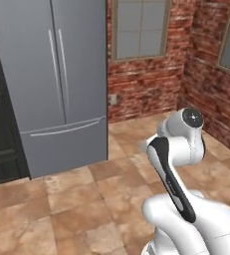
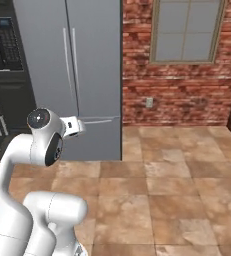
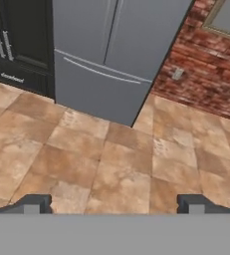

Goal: Retrieve the chicken drumstick from the fridge and place it on the saucepan with marinade on the stove.

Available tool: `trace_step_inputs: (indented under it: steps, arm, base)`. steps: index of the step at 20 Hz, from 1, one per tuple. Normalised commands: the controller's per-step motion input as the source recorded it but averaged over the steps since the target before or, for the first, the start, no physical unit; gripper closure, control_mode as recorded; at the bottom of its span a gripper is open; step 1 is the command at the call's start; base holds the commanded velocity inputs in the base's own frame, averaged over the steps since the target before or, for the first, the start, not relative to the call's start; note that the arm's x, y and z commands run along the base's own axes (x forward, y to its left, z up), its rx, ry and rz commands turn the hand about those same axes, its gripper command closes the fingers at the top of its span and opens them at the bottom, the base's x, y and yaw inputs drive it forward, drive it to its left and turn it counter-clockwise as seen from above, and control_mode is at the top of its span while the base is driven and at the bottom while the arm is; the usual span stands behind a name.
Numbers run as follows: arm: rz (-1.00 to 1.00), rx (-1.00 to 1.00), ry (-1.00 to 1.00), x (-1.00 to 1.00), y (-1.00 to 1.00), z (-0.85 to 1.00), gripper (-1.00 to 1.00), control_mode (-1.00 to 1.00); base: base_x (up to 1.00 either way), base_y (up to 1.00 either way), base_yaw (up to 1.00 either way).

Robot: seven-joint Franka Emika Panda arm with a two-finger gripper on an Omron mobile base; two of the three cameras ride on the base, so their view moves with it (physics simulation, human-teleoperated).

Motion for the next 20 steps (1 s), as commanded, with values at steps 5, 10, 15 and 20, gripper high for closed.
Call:
trace_step_inputs:
  steps: [5, 10, 15, 20]
  arm:
    - [0.00, 0.00, 0.00, 0.00, 0.00, 0.00, -1.00, 1.00]
    - [0.00, 0.00, 0.00, 0.00, 0.00, 0.00, -1.00, 1.00]
    - [0.00, 0.00, 0.00, 0.00, 0.00, 0.00, -1.00, 1.00]
    - [0.00, 0.00, 0.00, 0.00, 0.00, 0.00, -1.00, 1.00]
  base:
    - [1.00, 0.38, 0.00]
    - [1.00, 0.67, 0.00]
    - [1.00, 0.81, 0.00]
    - [1.00, 0.69, 0.00]
